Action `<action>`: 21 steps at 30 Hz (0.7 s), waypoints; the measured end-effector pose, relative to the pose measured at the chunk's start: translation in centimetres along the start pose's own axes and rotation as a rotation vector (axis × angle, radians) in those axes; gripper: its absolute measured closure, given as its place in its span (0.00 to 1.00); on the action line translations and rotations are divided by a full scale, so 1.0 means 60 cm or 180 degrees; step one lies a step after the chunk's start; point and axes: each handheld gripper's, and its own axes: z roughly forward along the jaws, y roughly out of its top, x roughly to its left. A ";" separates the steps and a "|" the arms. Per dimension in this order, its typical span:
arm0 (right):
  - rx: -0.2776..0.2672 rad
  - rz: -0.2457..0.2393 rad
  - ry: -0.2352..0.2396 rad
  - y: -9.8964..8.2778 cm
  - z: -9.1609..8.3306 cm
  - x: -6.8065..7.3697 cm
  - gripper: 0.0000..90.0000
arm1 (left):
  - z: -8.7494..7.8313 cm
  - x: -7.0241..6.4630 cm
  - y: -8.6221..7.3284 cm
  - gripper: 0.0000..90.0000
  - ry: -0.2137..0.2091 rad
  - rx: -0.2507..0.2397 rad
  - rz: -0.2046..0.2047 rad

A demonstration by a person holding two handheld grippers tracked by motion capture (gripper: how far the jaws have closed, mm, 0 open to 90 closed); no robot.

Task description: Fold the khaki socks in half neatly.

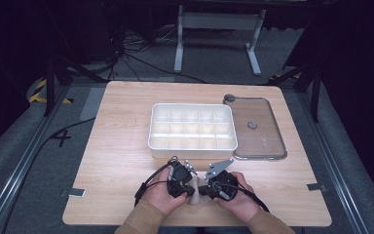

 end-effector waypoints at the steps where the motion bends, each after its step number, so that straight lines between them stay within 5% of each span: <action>1: -0.0001 -0.0016 -0.0030 0.001 -0.005 0.000 0.99 | 0.001 0.000 0.000 0.95 0.0001 0.0002 0.0003; 7: -0.0048 0.0020 -0.0117 -0.005 -0.040 -0.014 0.99 | -0.001 0.000 0.001 0.94 -0.0001 -0.0028 0.0022; 13: 0.0104 0.0116 -0.0201 -0.022 -0.062 -0.037 0.99 | -0.001 0.000 0.003 0.94 -0.0006 -0.0021 0.0033; 21: 0.0392 0.0105 -0.0118 -0.035 -0.045 -0.038 0.98 | -0.001 -0.002 0.006 0.92 -0.0055 -0.0018 0.0083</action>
